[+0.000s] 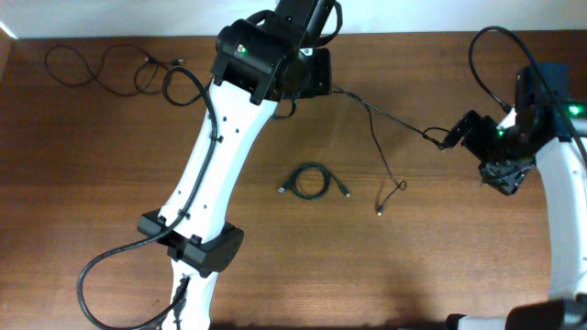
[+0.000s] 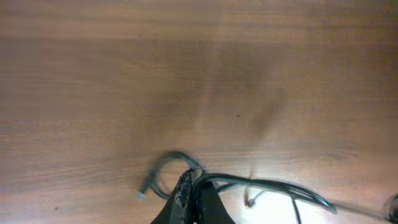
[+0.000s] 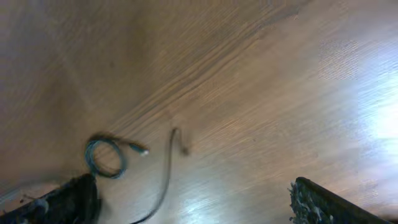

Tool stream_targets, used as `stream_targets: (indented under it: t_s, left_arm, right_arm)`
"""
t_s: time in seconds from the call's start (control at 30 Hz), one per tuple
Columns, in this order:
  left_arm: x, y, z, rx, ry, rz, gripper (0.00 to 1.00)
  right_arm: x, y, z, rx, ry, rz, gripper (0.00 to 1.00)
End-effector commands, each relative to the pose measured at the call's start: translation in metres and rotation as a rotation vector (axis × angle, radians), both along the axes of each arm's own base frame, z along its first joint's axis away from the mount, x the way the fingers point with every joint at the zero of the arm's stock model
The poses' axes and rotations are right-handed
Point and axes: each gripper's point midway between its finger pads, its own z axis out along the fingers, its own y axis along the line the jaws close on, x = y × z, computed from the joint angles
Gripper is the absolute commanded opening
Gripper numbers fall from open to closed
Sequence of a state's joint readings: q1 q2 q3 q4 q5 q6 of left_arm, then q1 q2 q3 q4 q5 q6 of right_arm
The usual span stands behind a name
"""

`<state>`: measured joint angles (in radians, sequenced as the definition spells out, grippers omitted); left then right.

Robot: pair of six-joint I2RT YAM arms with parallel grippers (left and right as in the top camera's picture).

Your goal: Untangle cables

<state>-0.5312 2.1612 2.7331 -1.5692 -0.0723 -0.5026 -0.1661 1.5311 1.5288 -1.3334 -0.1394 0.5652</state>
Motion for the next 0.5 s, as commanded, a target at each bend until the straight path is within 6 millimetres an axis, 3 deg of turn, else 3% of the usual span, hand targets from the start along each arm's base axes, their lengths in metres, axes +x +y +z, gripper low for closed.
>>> stream_targets:
  t_s: [0.0, 0.13, 0.27, 0.4, 0.47]
  left_arm:
    - [0.026, 0.082, 0.033, 0.160, -0.168, 0.271, 0.00]
    - [0.026, 0.080, 0.032, 0.153, -0.162, 0.265, 0.00]
    - [0.022, 0.060, 0.030, 0.064, -0.126, 0.191, 0.00]
    - [0.015, 0.004, 0.039, -0.086, -0.134, -0.150, 0.00]
    - [0.001, -0.032, 0.054, -0.224, -0.148, -0.369, 0.00]
  right_arm:
    - [-0.023, -0.058, 0.017, -0.276, 0.011, -0.134, 0.98]
    - [-0.027, -0.055, 0.037, -0.277, -0.069, -0.140, 0.98]
    - [-0.027, -0.039, 0.052, -0.211, -0.156, -0.089, 0.98]
    - [-0.023, -0.025, 0.056, -0.164, -0.194, 0.008, 0.98]
    - [-0.023, -0.024, 0.055, -0.160, -0.192, 0.027, 0.98]
